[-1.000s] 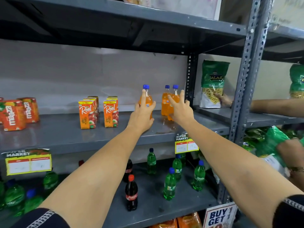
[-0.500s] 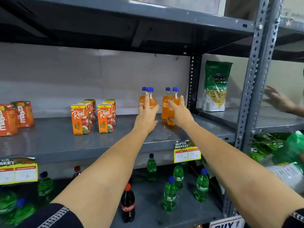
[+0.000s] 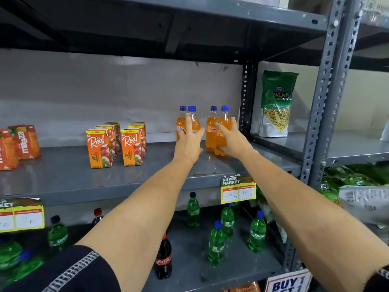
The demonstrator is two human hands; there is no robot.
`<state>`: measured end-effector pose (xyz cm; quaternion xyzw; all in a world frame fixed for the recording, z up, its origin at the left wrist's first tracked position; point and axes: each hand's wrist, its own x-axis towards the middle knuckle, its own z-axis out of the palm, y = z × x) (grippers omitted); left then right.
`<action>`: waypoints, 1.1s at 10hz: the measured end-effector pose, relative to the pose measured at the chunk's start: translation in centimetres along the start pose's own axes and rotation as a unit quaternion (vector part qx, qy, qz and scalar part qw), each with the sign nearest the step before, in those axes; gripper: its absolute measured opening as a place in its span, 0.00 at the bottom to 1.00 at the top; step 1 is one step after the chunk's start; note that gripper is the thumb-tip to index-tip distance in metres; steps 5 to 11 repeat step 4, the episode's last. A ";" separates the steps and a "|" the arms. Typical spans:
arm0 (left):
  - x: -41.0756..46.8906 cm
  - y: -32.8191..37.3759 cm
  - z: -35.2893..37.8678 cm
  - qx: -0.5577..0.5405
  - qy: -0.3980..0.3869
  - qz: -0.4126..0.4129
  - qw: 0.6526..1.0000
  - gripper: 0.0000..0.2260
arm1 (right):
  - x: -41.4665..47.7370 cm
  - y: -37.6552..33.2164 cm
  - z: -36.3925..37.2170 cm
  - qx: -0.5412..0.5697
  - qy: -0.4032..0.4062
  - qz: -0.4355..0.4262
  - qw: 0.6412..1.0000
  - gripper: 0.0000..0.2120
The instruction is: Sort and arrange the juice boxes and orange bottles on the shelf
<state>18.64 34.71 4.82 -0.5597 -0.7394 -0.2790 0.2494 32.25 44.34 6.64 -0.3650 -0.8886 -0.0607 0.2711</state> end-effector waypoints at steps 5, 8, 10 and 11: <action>-2.2 -2.9 -4.0 0.140 0.007 0.085 0.986 0.31 | -1.9 -0.6 -0.8 -0.098 0.121 -0.019 0.988 0.31; -2.2 -2.9 -4.0 0.140 0.007 0.085 0.986 0.31 | -1.9 -0.6 -0.8 -0.098 0.121 -0.019 0.988 0.31; -2.2 -2.9 -4.0 0.140 0.007 0.085 0.986 0.31 | -1.9 -0.6 -0.8 -0.098 0.121 -0.019 0.988 0.31; -2.2 -2.9 -4.0 0.140 0.007 0.085 0.986 0.31 | -1.9 -0.6 -0.8 -0.098 0.121 -0.019 0.988 0.31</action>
